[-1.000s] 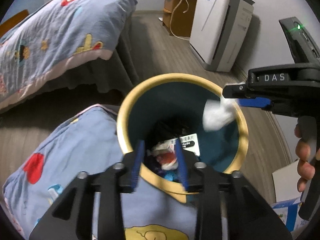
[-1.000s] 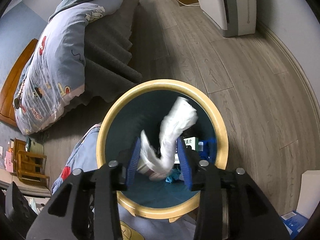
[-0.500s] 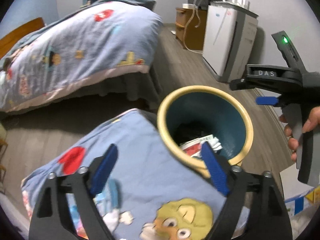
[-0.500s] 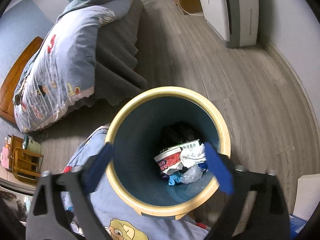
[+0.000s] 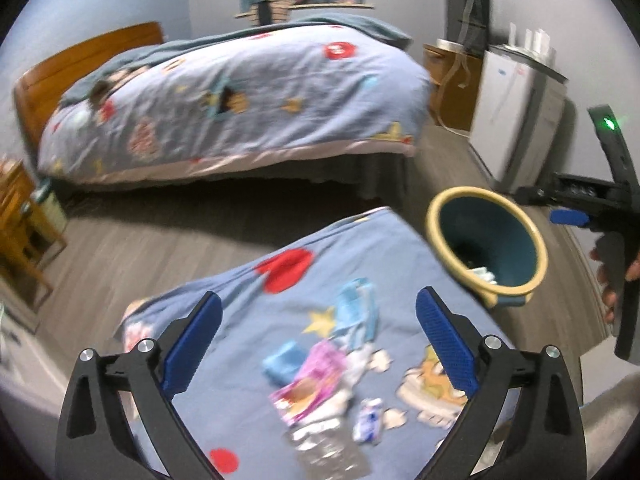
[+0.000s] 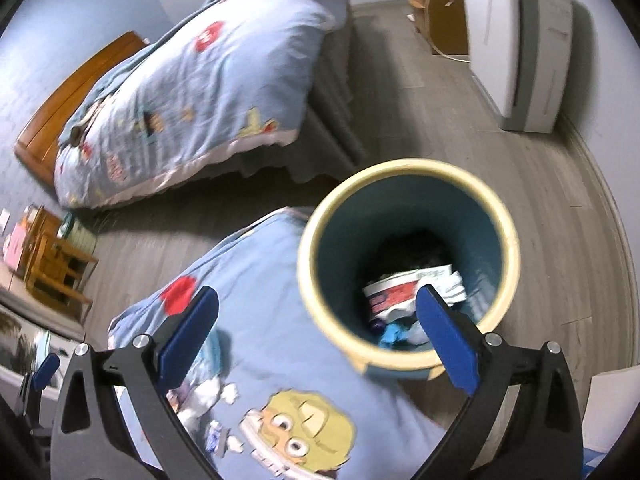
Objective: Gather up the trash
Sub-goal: 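Move both open grippers back over the cushion toward the pink wrapper and blue mask, then grasp the pink wrapper with the left gripper while the right gripper grasps the blue face mask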
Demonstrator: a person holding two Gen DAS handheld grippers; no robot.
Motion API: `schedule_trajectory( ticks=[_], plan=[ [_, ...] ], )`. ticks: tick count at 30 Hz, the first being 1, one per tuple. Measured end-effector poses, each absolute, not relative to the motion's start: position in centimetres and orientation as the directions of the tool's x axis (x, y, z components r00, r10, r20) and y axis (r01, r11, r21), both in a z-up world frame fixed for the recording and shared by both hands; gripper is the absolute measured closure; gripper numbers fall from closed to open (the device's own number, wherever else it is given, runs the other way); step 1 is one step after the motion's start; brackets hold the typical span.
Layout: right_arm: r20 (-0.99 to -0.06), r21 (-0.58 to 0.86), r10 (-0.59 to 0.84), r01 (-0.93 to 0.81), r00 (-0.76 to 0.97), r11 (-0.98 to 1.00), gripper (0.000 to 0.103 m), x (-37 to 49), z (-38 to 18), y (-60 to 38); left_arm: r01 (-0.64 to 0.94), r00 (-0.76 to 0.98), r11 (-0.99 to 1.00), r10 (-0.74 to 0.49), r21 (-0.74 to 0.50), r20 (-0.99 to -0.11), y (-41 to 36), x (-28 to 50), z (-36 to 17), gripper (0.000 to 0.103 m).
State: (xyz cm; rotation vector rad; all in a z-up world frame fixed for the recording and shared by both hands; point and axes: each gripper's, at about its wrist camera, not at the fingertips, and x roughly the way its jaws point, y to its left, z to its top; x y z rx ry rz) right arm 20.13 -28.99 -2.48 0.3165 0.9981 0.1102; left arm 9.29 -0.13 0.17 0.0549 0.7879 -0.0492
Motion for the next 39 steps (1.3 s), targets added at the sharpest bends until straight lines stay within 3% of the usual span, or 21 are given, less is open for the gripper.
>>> schedule_trajectory(
  ticks=[10, 23, 29, 35, 39],
  plan=[
    [-0.859, 0.209, 0.233, -0.102, 0.457, 0.973, 0.006, 19.1, -5.5, -19.8, -0.064, 0.637, 0.996, 0.083, 0.055, -0.767, 6.8, 8.0, -4.8, 0.006],
    [-0.897, 0.209, 0.226, -0.087, 0.381, 0.974, 0.006, 21.5, -9.8, -16.8, 0.144, 0.541, 0.984, 0.011, 0.106, -0.841, 0.9, 9.5, -11.8, 0.010],
    [-0.894, 0.256, 0.270, -0.087, 0.358, 0.963, 0.006, 22.6, -11.1, -16.5, 0.154, 0.491, 0.987, -0.035, 0.047, -0.871, -0.1, 10.7, -13.6, 0.034],
    [-0.893, 0.303, 0.331, -0.137, 0.305, 0.943, 0.031, 23.3, -12.8, -14.8, 0.132, 0.470, 0.991, -0.048, 0.016, -0.881, 0.3, 11.3, -14.4, 0.062],
    [-0.882, 0.348, 0.381, -0.162, 0.276, 0.923, 0.044, 23.6, -13.8, -13.8, 0.110, 0.463, 0.994, -0.068, -0.018, -0.884, 1.3, 11.4, -14.3, 0.087]
  ],
)
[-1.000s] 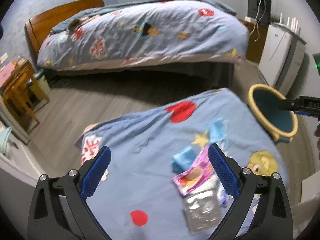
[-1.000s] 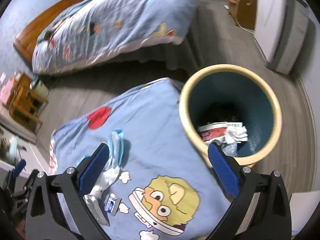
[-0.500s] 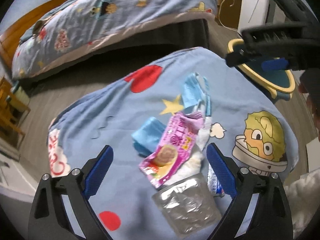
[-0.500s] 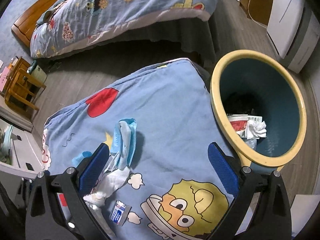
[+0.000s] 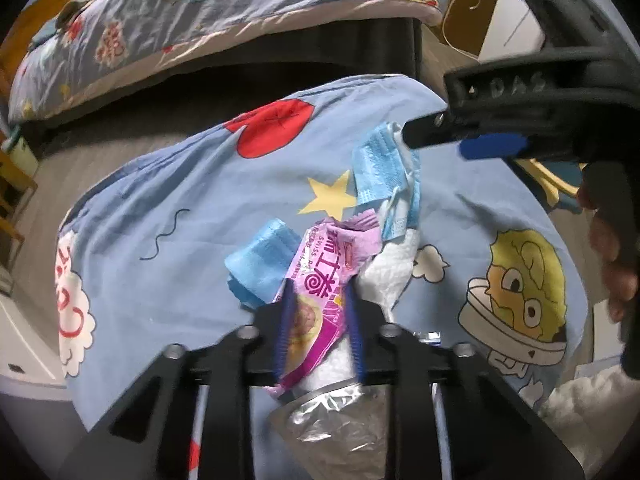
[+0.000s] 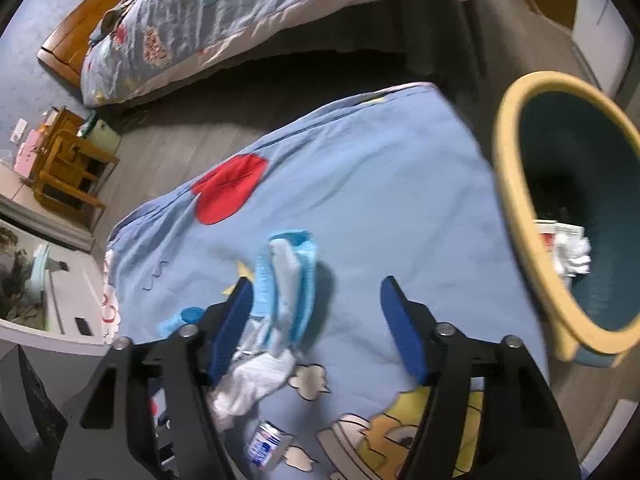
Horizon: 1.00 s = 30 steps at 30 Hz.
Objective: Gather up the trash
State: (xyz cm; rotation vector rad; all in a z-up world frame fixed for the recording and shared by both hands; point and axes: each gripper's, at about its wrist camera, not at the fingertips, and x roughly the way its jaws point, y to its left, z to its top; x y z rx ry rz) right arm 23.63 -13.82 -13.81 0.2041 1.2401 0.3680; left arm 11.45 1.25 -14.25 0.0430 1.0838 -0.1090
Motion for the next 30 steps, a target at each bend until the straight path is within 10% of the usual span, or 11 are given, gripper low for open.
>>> schedule_trajectory(
  ticks=[8, 30],
  plan=[
    [-0.872, 0.406, 0.439, -0.183, 0.216, 0.895, 0.086, 23.8, -16.0, -12.0, 0.111, 0.481, 0.993, -0.087, -0.038, -0.872, 1.9, 11.5, -13.4, 0.101],
    [-0.790, 0.418, 0.473, -0.223, 0.390, 0.881, 0.091, 21.7, -6.8, -13.7, 0.086, 0.630, 0.992, -0.127, -0.094, -0.766, 3.4, 10.7, -7.0, 0.102]
  ],
)
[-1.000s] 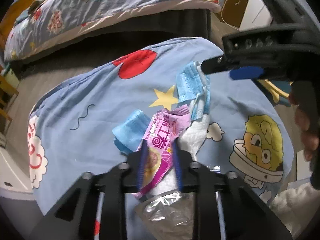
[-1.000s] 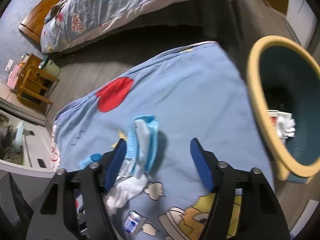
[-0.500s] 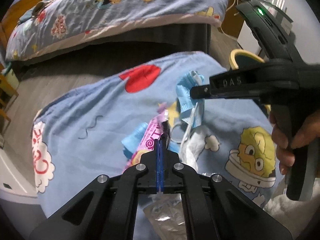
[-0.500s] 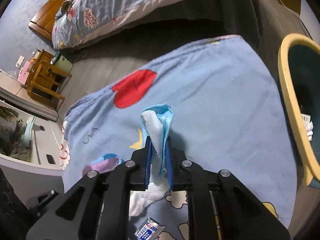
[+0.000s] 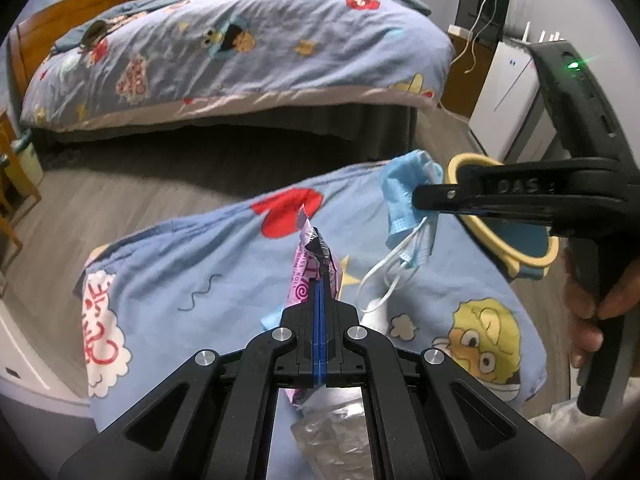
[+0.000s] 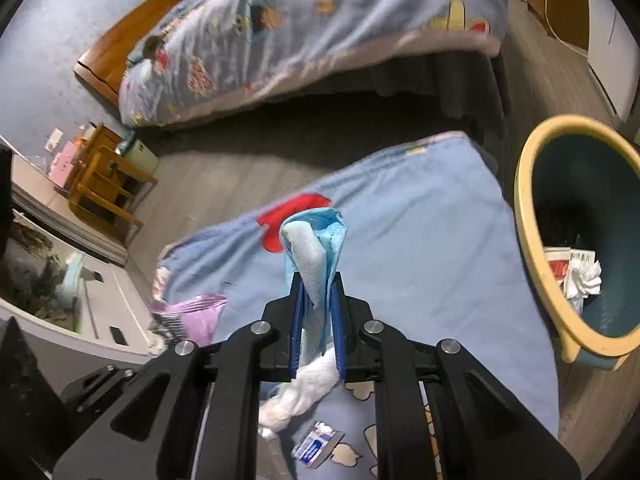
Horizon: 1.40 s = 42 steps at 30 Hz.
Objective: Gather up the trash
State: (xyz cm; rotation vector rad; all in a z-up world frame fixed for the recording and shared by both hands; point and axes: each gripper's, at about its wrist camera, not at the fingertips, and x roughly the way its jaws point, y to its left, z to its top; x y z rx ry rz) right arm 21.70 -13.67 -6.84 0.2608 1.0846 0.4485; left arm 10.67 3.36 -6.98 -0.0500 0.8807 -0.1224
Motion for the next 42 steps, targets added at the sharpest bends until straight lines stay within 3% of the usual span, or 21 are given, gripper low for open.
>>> schedule_trajectory(
  ticks=[17, 42],
  plan=[
    [-0.783, 0.264, 0.359, -0.251, 0.507, 0.931, 0.091, 18.4, -0.5, -20.2, 0.136, 0.673, 0.988, -0.146, -0.072, -0.725, 1.2, 11.0, -4.7, 0.102],
    [-0.768, 0.284, 0.357, -0.218, 0.532, 0.934, 0.091, 20.3, -0.6, -26.3, 0.126, 0.612, 0.992, -0.088, -0.013, -0.786, -2.5, 12.7, -7.8, 0.102]
  ],
)
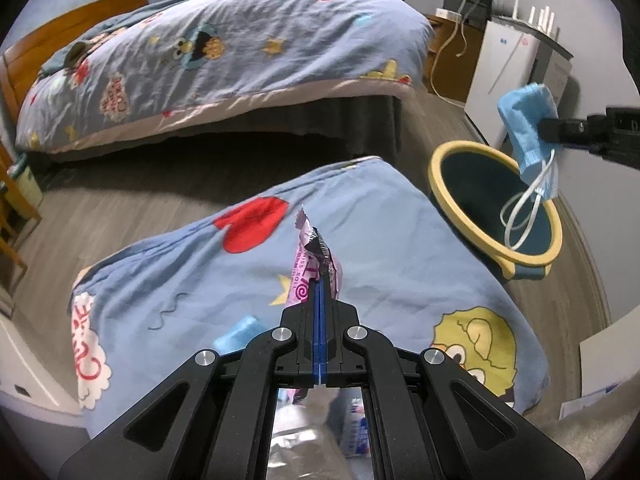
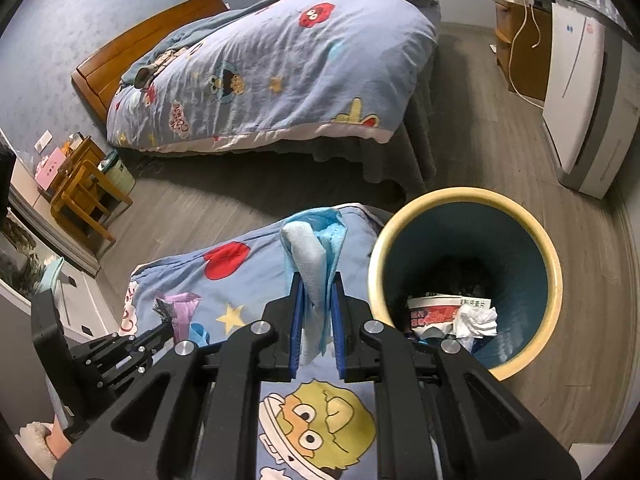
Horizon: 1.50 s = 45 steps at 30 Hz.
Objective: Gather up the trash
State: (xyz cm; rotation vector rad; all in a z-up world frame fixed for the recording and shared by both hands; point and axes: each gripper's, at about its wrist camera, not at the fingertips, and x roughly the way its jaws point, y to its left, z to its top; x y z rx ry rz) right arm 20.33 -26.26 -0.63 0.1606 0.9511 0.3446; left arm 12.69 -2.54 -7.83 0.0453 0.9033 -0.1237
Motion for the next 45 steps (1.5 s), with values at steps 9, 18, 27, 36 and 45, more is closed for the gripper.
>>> schedule_trajectory(
  ticks=[9, 18, 27, 36, 45],
  plan=[
    [-0.761, 0.318, 0.353, -0.163, 0.544, 0.934, 0.091, 21.1, -1.0, -30.2, 0.208, 0.603, 0.978, -0.111, 0.021, -0.790, -6.8, 12.9, -8.4, 0.102],
    [-0.789, 0.293, 0.280, -0.066, 0.547, 0.954, 0.091, 23.4, -2.6, -33.4, 0.234, 0.593, 0.971, -0.111, 0.039, -0.797, -8.7, 13.9, -8.0, 0.102],
    [-0.807, 0.278, 0.234, 0.000, 0.542, 0.961, 0.091, 24.3, -4.0, -35.6, 0.251, 0.625, 0.966, -0.111, 0.064, -0.772, -11.0, 17.8, -5.2, 0.102],
    [-0.803, 0.285, 0.188, 0.087, 0.565, 0.955, 0.091, 25.0, -4.9, -39.0, 0.322, 0.619, 0.946, -0.183, 0.034, -0.764, -15.4, 19.5, -4.5, 0.102],
    [-0.822, 0.364, 0.190, 0.240, 0.537, 0.900, 0.090, 25.2, -7.5, -43.0, 0.400, 0.583, 0.916, -0.233, 0.025, -0.778, -19.1, 19.8, -5.5, 0.102]
  ],
)
